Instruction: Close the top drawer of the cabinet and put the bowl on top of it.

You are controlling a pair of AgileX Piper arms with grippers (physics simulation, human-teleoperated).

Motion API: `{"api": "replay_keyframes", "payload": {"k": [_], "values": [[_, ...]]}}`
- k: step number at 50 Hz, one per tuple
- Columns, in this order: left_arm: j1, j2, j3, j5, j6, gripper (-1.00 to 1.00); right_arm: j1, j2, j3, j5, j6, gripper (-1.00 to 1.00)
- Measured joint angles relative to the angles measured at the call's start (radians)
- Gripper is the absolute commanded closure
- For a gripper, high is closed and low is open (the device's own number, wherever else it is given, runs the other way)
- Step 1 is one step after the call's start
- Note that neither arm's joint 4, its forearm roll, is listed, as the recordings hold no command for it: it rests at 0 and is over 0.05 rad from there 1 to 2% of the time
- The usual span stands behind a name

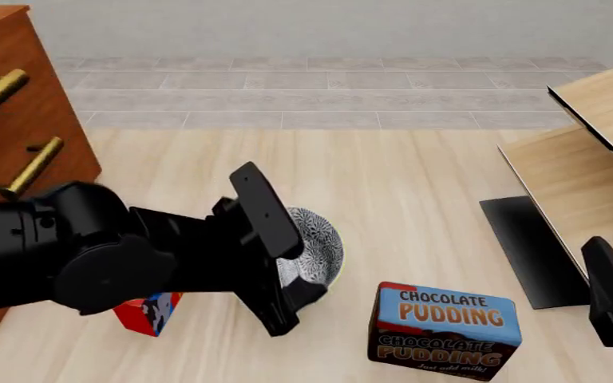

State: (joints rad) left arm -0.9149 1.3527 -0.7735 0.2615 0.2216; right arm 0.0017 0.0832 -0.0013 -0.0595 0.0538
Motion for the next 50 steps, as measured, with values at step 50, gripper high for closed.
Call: {"api": "replay_keyframes", "payload": {"k": [50], "values": [[-0.008, 0.099, 0.081, -0.142, -0.041, -1.00, -0.008, -0.013, 0.000, 0.011, 0.005, -1.00]]}}
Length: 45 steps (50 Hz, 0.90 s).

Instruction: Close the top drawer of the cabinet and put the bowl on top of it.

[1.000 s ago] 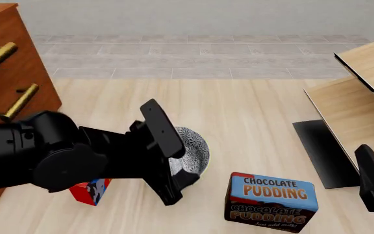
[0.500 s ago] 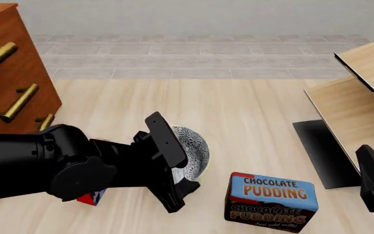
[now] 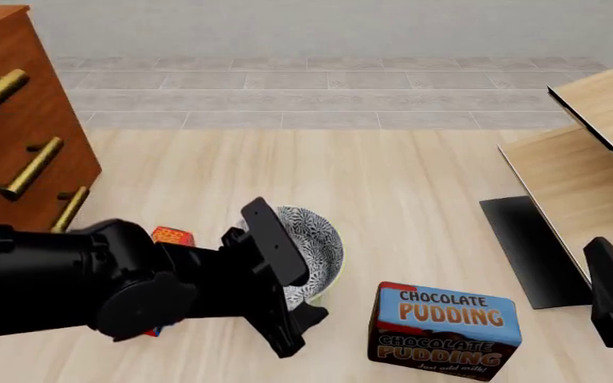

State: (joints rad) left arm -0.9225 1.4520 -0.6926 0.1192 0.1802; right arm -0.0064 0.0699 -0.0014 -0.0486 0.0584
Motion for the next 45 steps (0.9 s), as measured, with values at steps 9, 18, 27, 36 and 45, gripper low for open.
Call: {"api": "replay_keyframes", "payload": {"k": [9, 18, 27, 36, 45], "values": [[-0.002, 0.011, 0.010, -0.019, -0.008, -1.00, -0.001, 0.001, 0.000, -0.001, -0.001, -1.00], [-0.005, 0.022, 0.018, -0.035, -0.016, -1.00, 0.000, 0.006, 0.000, -0.005, -0.001, -1.00], [-0.009, 0.034, 0.024, -0.051, -0.023, -1.00, -0.001, 0.010, 0.001, -0.009, -0.001, -1.00], [-0.011, 0.045, 0.029, -0.065, -0.029, -1.00, 0.000, 0.016, 0.001, -0.013, -0.003, -1.00], [-0.013, 0.056, 0.035, -0.080, -0.036, -1.00, 0.001, 0.020, 0.001, -0.016, -0.005, -1.00]]}}
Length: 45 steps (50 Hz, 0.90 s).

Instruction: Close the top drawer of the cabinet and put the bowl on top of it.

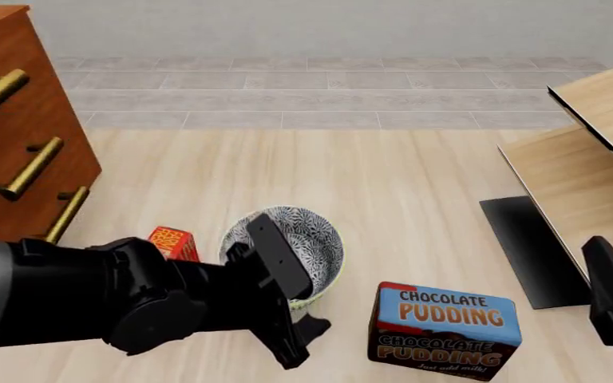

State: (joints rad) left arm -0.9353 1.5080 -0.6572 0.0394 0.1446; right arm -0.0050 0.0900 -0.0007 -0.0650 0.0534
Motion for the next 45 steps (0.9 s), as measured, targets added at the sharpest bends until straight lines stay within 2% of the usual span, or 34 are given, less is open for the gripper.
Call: {"api": "replay_keyframes", "payload": {"k": [45], "values": [[0.020, 0.058, 0.019, -0.066, -0.016, -1.00, 0.007, 0.023, 0.000, -0.018, -0.007, -1.00]]}}
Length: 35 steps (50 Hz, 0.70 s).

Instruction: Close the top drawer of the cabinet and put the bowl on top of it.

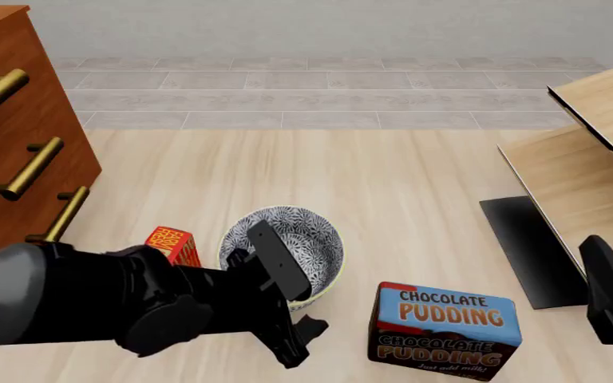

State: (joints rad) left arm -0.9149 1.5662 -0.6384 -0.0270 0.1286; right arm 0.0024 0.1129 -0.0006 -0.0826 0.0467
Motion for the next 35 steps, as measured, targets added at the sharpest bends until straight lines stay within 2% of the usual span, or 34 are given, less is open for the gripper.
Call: {"api": "replay_keyframes", "payload": {"k": [35], "values": [[0.014, 0.048, 0.017, -0.055, -0.011, -1.00, -0.005, -0.008, 0.000, 0.006, 0.004, -1.00]]}}
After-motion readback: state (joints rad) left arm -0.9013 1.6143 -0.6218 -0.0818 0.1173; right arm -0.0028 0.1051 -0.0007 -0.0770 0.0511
